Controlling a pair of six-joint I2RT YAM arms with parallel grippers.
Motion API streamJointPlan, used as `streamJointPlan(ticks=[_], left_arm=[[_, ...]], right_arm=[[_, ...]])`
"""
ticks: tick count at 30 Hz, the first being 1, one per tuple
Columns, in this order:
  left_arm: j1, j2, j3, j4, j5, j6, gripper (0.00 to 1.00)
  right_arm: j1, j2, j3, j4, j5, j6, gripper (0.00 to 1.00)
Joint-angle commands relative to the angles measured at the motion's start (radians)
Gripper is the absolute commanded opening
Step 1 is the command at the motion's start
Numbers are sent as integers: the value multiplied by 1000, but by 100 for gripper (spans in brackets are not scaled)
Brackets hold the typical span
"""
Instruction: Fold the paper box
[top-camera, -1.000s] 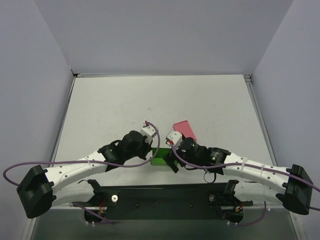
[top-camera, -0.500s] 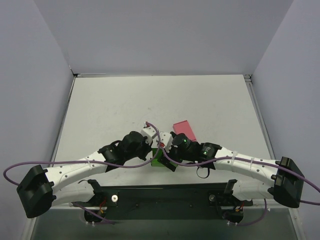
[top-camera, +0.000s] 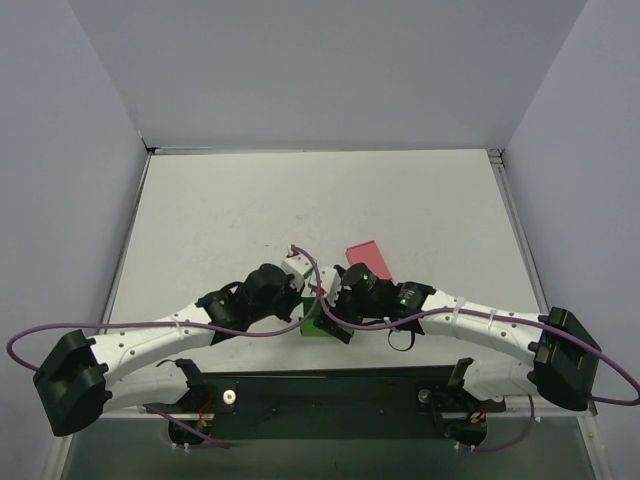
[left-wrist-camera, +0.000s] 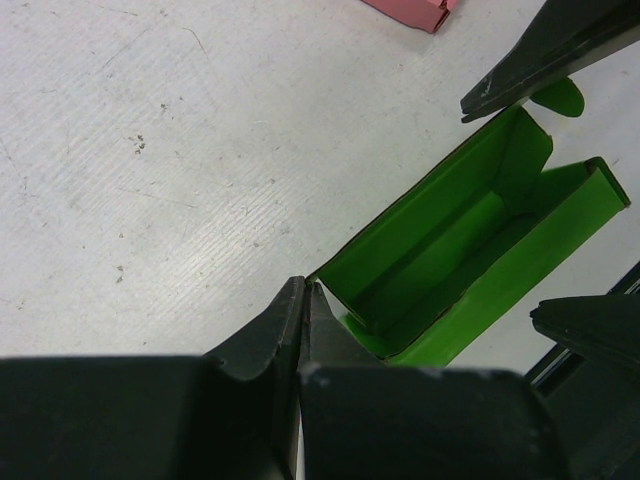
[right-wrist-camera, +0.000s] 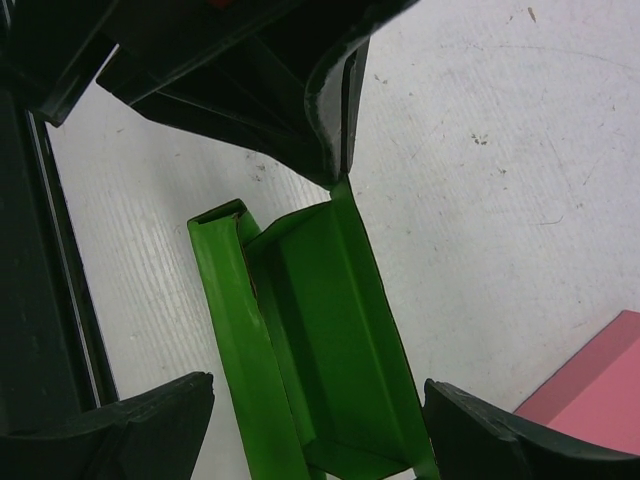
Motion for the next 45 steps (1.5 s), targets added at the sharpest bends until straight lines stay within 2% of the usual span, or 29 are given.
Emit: streamJointPlan(ticks=[1, 11, 21, 24, 27, 28, 34, 39, 45], left_arm=[[-9, -26, 3, 14, 5, 12, 0], [-16, -28, -2, 24, 36, 25, 0], [-19, -40, -6, 32, 52, 33, 0], [-21, -43, -8, 35, 59, 33, 0], [-21, -38, -2, 26, 48, 22, 0], [-19, -38, 5, 24, 42, 15, 0], [-19, -35, 34, -8, -40, -51, 0], [-21, -48, 35, 15, -105, -122, 0], [-19, -101, -53, 139, -173, -154, 0]], right_arm=[[-2, 21, 7, -15, -47, -16, 88], [-15, 16, -10, -8, 11, -18, 87], [-22, 76, 27, -78, -72, -13, 81], [-21, 84, 30, -86, -67, -4, 74], [-16, 73, 32, -86, -37, 8, 59], [-15, 67, 30, -75, -15, 12, 51], [11, 32, 10, -41, 63, 39, 30], [24, 61, 21, -48, 91, 59, 22], [25, 79, 15, -31, 77, 67, 21]])
